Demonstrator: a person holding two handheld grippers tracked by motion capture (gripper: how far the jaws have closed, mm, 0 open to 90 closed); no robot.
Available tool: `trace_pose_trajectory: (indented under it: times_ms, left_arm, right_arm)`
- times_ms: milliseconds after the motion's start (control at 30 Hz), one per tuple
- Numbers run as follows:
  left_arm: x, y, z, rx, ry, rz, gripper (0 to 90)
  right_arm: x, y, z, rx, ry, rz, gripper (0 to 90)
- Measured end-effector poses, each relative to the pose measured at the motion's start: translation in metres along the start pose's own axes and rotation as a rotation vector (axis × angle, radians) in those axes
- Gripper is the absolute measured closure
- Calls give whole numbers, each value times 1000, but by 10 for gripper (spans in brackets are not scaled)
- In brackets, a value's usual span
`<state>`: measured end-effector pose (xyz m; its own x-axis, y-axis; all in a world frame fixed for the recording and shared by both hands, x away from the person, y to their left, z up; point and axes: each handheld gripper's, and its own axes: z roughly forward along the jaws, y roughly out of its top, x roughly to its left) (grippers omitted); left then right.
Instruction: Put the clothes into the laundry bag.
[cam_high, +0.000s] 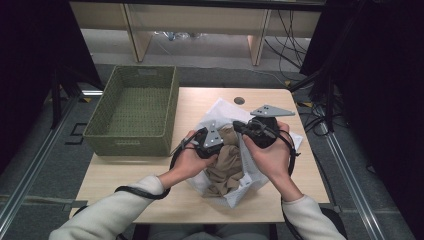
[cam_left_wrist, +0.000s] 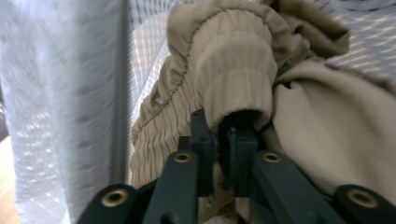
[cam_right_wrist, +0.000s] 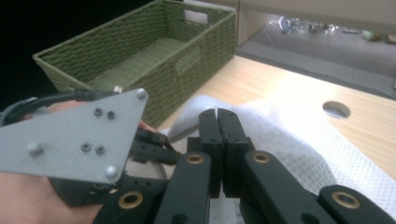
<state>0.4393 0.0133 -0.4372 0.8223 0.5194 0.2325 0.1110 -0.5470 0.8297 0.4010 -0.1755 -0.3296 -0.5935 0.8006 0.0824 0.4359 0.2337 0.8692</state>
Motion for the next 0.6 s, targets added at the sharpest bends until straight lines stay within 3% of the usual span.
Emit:
trace_pose_trajectory:
  times_ms: [100, 200, 333, 433, 600]
  left_arm:
    - [5, -3, -7, 4, -3, -14, 661]
    - [9, -8, -23, 18, -3, 4, 556]
    - [11, -17, -49, 17, -25, -5, 464]
    - [8, -24, -67, 12, -66, -15, 440]
    - [-12, -34, -75, -4, -198, -26, 367]
  right_arm:
    - [-6, -2, 1, 15, -11, 9, 900]
    - [-8, -3, 1, 20, -21, 19, 900]
    - [-9, -3, 2, 10, -20, 13, 900]
    - [-9, -3, 2, 11, -22, 13, 900]
    - [-8, -3, 3, 23, -25, 14, 900]
